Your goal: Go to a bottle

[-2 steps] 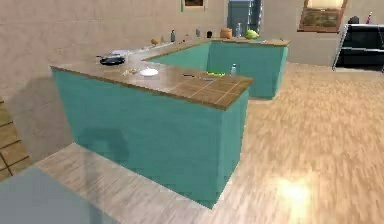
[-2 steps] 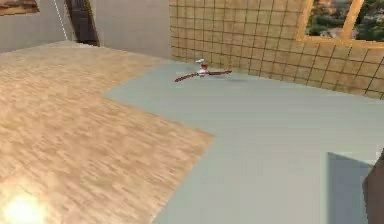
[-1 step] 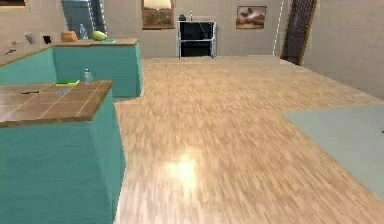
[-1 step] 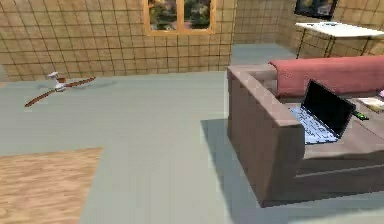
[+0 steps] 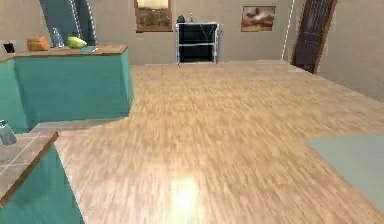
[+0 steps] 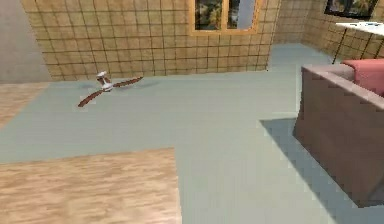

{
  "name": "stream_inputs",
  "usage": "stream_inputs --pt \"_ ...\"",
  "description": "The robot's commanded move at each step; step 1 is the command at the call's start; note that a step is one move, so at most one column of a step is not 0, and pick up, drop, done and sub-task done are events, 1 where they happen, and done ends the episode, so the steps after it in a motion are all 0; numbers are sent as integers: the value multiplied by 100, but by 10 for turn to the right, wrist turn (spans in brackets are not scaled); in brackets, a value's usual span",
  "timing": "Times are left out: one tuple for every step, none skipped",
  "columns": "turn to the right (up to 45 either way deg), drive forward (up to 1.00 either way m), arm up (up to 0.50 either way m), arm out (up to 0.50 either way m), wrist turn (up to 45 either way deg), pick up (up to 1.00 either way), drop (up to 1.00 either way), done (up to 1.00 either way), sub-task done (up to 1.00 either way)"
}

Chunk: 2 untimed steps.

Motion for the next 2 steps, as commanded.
stream_inputs --pt "-60 0 0 0 0 0 0 0 0" --pt "0 100 0 0 0 0 0 0 0"
